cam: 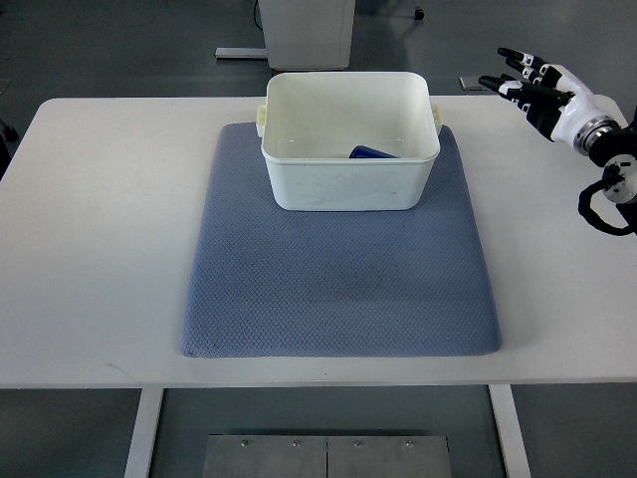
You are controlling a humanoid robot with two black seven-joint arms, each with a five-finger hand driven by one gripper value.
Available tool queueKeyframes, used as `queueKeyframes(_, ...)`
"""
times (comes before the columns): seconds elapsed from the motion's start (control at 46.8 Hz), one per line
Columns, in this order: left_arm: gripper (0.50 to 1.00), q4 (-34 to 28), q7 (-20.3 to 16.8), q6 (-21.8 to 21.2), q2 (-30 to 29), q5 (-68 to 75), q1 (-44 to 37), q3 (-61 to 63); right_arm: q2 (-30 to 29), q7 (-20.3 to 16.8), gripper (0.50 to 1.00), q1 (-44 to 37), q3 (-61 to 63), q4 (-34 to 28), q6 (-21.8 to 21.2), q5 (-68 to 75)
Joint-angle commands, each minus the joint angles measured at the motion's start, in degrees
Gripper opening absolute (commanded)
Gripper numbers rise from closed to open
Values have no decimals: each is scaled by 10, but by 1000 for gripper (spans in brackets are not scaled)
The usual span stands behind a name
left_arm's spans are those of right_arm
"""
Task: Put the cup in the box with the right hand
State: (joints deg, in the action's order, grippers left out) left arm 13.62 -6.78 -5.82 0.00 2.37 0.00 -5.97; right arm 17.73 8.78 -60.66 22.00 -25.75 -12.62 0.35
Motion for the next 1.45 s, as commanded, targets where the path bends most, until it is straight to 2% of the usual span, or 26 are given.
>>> queueKeyframes(0.0,1000,0,0,0,0,0,0,0,4,0,1000,12,4,0,-1,0)
queueKeyframes(0.62,1000,0,0,0,0,0,0,0,-1,1,1000,77,61,1,-9,24)
queueKeyframes(1.433,1000,0,0,0,0,0,0,0,-16,7,1000,97,72,0,-9,31)
